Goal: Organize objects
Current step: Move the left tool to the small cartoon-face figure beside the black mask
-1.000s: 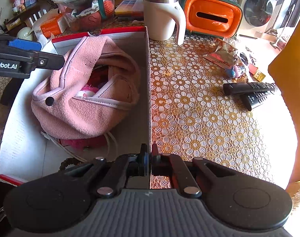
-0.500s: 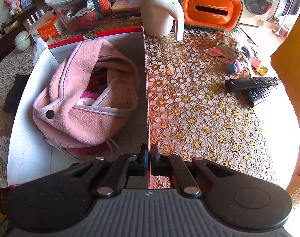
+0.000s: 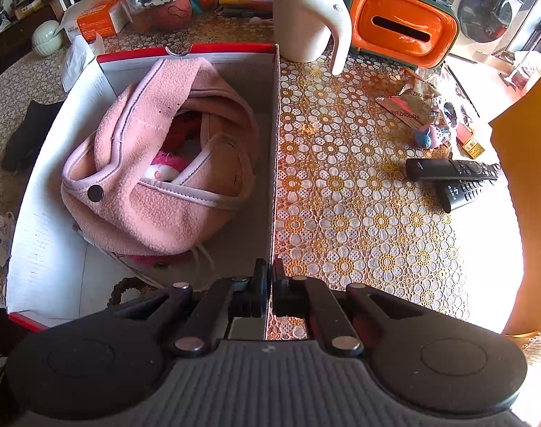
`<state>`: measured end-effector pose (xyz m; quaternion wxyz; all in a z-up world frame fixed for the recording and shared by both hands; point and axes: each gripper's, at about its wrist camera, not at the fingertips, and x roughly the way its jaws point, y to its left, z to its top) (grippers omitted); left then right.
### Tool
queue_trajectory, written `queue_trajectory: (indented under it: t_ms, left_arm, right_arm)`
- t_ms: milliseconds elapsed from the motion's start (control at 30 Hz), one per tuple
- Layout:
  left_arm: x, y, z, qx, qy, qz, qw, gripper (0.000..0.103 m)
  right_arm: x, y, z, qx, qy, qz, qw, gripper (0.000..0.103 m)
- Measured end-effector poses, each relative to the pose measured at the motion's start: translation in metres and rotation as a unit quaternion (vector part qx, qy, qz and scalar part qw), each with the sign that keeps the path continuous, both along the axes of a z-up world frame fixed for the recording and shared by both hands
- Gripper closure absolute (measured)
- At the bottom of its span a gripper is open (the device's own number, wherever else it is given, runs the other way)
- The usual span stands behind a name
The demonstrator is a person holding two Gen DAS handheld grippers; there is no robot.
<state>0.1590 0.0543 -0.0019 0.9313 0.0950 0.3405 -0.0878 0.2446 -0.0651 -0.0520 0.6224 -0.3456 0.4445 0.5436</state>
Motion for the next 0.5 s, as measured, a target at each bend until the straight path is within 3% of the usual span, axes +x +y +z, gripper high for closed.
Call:
queue_trajectory:
  t_ms: [500]
  left_arm:
    - [0.037, -0.016, -0.078, 0.006, 0.041, -0.018, 0.9990, 0.026]
  right_arm:
    - [0.001, 0.004, 0.000, -0.010, 0.001, 0.005, 1.000, 0.101]
